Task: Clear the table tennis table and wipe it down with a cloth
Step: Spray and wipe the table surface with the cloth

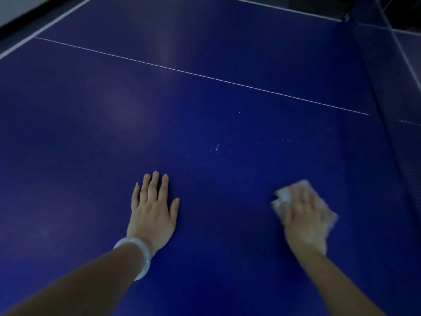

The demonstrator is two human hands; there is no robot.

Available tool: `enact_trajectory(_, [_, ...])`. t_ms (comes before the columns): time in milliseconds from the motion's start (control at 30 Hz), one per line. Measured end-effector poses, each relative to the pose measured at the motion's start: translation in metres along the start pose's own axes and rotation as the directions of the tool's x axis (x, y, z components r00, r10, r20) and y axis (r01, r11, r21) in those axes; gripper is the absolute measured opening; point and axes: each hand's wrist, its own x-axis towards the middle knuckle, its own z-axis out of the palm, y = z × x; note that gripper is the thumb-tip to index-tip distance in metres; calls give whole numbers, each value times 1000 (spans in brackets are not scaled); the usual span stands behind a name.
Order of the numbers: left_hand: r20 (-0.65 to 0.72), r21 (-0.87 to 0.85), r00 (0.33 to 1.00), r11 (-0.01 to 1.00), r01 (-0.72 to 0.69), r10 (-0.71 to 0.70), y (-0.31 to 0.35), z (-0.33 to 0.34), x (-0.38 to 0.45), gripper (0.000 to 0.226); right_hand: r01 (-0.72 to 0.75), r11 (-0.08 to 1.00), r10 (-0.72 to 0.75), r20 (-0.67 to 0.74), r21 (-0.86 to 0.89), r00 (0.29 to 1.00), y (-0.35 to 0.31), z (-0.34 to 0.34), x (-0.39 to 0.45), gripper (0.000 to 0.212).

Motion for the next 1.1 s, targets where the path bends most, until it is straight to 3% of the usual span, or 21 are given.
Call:
enact_trajectory(67, [8, -8, 1000, 1000, -1, 1, -1, -1, 0, 68, -272, 955, 277, -26, 118, 961, -1, -4, -6, 58])
enact_trajectory(133, [21, 4, 1000, 1000, -10, 10, -1, -1, 0, 68, -311, 944, 320, -73, 105, 945, -35, 4, -24, 57])
enact_trajectory(200, [28, 2, 1000, 1000, -13, 13, -1, -3, -1, 69, -150, 988, 152, -112, 22, 982, -85, 15, -47, 55])
enact_trajectory(267, [39, 8, 999, 1000, -18, 17, -1, -4, -1, 69, 134, 990, -138, -88, -51, 987, -125, 28, -70, 56])
enact_trajectory(333, [50, 19, 999, 1000, -22, 21, -1, -6, -1, 69, 404, 909, -408, -20, -100, 913, -135, 36, -73, 61])
enact_trajectory(400, [58, 26, 998, 999, -28, 27, -1, -6, -1, 68, 497, 845, -509, -10, -197, 861, -120, 34, -48, 64])
enact_trajectory(433, [59, 21, 998, 999, -32, 31, -1, -6, 0, 67, 426, 878, -444, -40, -219, 895, -108, 30, -32, 64])
enact_trajectory(500, [61, 6, 997, 999, -48, 47, -1, -6, 0, 66, 36, 994, -44, -74, -104, 996, -87, 18, -6, 60])
enact_trajectory(567, [61, -8, 996, 998, -60, 61, -3, -5, 1, 65, -340, 938, 343, -36, 72, 939, -97, 12, 0, 58])
enact_trajectory(600, [65, -17, 996, 998, -62, 63, -5, -5, 1, 65, -401, 912, 406, -40, 92, 913, -115, 15, -4, 58])
enact_trajectory(667, [64, -26, 996, 997, -66, 68, -6, -7, 2, 66, -316, 947, 320, -81, 60, 944, -161, 24, -22, 57])
enact_trajectory(767, [56, -77, 995, 994, -81, 85, -7, -13, 2, 66, -123, 992, 124, -33, 42, 992, -198, 34, -40, 60])
enact_trajectory(1000, [-78, -253, 955, 920, -298, 287, -56, -23, 46, 54, -126, 992, 127, -52, 11, 991, -196, 42, -36, 59])
enact_trajectory(1100, [-63, -182, 977, 960, -213, 204, -78, -32, 103, 58, -131, 991, 132, -29, 26, 991, -195, 40, -37, 59])
